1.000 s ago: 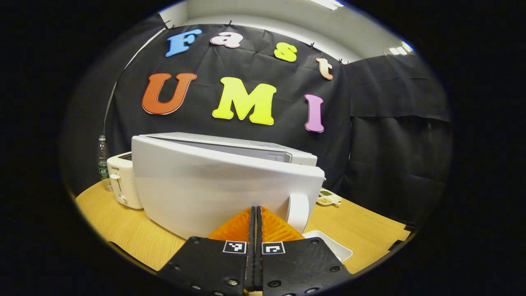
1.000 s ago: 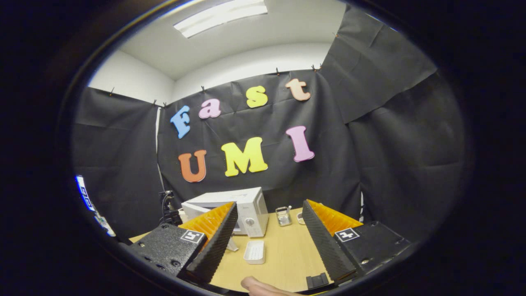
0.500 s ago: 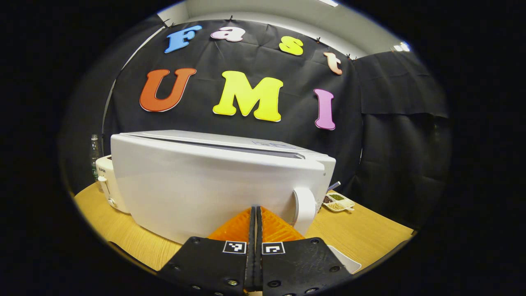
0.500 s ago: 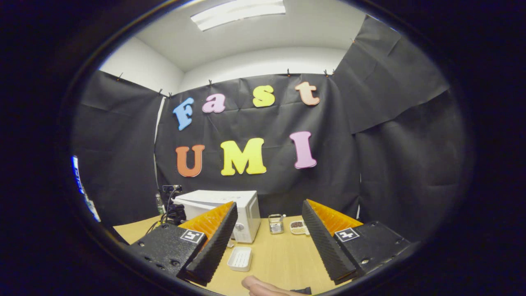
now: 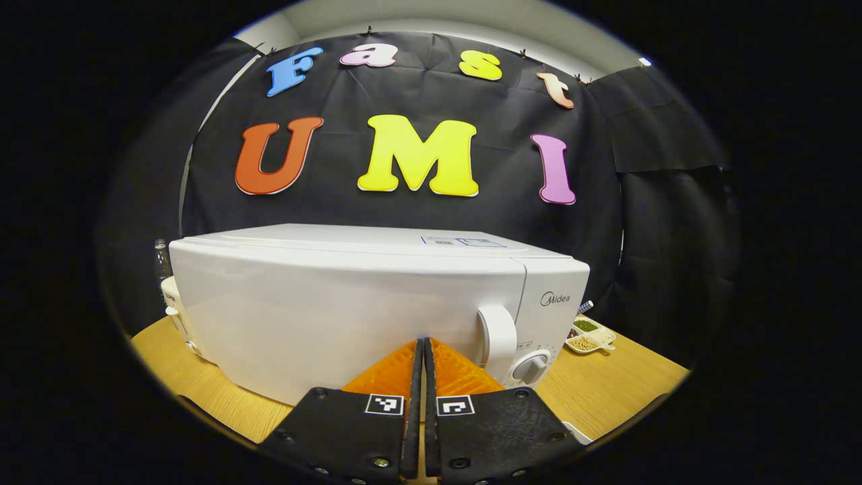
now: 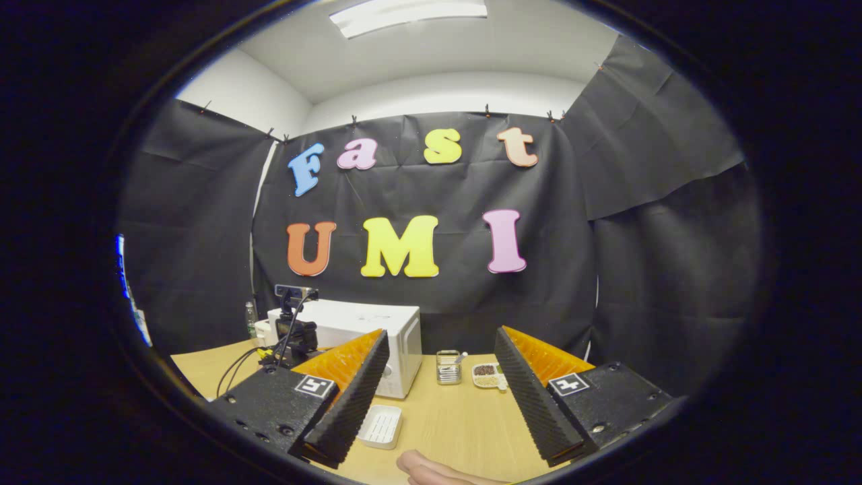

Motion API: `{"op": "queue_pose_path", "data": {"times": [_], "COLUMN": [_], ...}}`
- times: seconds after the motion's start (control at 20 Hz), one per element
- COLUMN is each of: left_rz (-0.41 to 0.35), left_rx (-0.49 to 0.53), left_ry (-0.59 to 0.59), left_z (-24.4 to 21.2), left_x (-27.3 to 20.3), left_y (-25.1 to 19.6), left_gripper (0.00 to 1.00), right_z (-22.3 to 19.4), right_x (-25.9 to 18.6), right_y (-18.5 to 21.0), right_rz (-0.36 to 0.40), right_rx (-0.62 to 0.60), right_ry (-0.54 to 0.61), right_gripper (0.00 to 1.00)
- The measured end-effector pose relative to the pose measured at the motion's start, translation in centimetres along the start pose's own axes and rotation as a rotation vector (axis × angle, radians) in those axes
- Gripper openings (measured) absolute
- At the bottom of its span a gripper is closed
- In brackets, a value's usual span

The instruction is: Open the microwave oven with the left hand, put the food in, and close the microwave oven.

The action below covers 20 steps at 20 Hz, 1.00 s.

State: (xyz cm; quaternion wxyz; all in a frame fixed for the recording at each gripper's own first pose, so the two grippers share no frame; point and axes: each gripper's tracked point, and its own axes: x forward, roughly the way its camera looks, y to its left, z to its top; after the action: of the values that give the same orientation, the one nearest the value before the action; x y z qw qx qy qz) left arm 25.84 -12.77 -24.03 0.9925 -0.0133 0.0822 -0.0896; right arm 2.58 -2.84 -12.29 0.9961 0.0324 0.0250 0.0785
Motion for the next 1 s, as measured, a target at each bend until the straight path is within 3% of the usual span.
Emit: {"op": "queue_pose_path", "data": {"times": [0.05, 0.25, 0.3, 0.4, 0.45, 0.5, 0.55, 0.6, 0.7, 0.75, 0.8, 0.85, 1.0], "left_rz": [-0.002, 0.023, 0.035, 0.049, 0.045, 0.049, 0.063, 0.070, 0.058, 0.046, 0.049, 0.071, 0.098], "left_rx": [-0.005, -0.002, -0.004, -0.022, -0.038, -0.057, -0.076, -0.092, -0.097, -0.089, -0.068, -0.039, 0.012], "left_ry": [-0.002, 0.005, 0.006, 0.015, 0.022, 0.049, 0.082, 0.103, 0.069, 0.044, 0.034, 0.026, 0.000], "left_z": [0.0, -0.1, -0.1, -0.1, -0.2, -0.6, -1.1, -1.2, 0.5, 1.5, 2.2, 3.0, 5.6], "left_x": [0.0, 0.0, 0.0, 0.0, -0.1, -0.2, -0.9, -2.0, -4.7, -6.3, -7.6, -9.3, -14.4], "left_y": [0.0, 0.1, 0.1, 0.1, 0.1, 0.4, 0.9, 1.1, 1.1, 0.8, 0.9, 1.3, 1.1], "left_gripper": [0.03, 0.03, 0.03, 0.03, 0.03, 0.03, 0.03, 0.03, 0.01, 0.00, 0.00, 0.19, 0.95], "right_z": [0.0, 0.1, 0.3, 0.6, 0.7, 0.6, 0.7, 0.5, 0.2, -0.1, -0.3, -0.4, -0.5], "right_x": [0.0, -0.6, -0.7, -1.2, -1.5, -1.7, -2.1, -2.5, -3.3, -3.7, -4.0, -4.3, -5.4], "right_y": [0.0, -0.3, -0.6, -0.9, -0.8, -0.6, -0.2, 0.2, 0.9, 1.1, 1.5, 1.9, 2.4], "right_rz": [0.000, -0.022, -0.042, -0.074, -0.083, -0.088, -0.081, -0.074, -0.067, -0.067, -0.066, -0.066, -0.084], "right_rx": [0.003, 0.004, 0.001, -0.004, 0.003, 0.010, 0.017, 0.024, 0.031, 0.026, 0.015, 0.007, -0.020], "right_ry": [0.001, 0.003, 0.000, -0.007, -0.007, -0.005, -0.008, -0.003, 0.003, 0.007, 0.014, 0.019, 0.040], "right_gripper": [1.00, 1.00, 0.89, 0.89, 1.00, 0.89, 0.90, 1.00, 1.00, 0.89, 0.89, 0.89, 0.90]}}
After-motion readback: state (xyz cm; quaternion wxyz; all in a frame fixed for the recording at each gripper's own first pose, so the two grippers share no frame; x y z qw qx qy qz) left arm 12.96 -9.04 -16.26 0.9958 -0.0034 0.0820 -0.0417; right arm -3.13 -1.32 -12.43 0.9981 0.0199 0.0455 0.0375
